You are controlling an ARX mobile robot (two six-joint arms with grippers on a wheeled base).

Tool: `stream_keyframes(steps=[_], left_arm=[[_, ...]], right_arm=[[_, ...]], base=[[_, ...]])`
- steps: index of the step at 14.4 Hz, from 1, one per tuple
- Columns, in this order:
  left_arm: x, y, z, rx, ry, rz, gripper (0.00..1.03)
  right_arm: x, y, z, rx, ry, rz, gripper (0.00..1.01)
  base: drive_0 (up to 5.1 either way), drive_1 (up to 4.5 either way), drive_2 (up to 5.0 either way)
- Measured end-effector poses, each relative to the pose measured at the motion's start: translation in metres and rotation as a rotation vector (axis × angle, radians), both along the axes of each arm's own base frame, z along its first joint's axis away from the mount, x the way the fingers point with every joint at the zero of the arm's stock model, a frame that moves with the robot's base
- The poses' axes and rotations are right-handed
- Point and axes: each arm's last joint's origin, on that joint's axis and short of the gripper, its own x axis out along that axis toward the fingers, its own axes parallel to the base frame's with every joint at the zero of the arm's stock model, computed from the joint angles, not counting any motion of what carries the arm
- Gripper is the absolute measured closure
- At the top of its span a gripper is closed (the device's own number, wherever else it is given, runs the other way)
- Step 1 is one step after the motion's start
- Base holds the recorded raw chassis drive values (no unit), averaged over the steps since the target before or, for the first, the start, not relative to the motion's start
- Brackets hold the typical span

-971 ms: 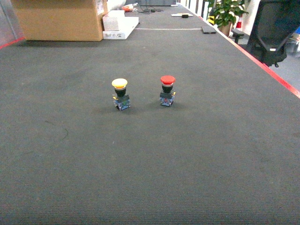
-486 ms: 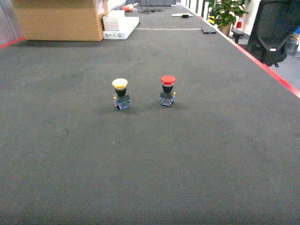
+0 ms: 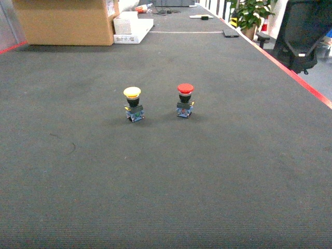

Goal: Pick blue part to blue bin on bottom shelf

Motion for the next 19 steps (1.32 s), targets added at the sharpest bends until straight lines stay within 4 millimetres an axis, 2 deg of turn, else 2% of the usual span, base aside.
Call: stream_keyframes(steps=[14,19], left_arm=[[0.0,0.0,0.0,0.0,0.0,0.0,0.59],[0.0003,-0.0002,-0.0004,0.0,0.003,-0.001,0.59]], right_arm=[[0.0,0.0,0.0001,0.0,0.0,0.0,0.03],[0.0,0.0,-0.0002,0.0,0.002,0.0,0.03]], base=[[0.0,0.0,0.0],[0.0,-4.26,4.3]])
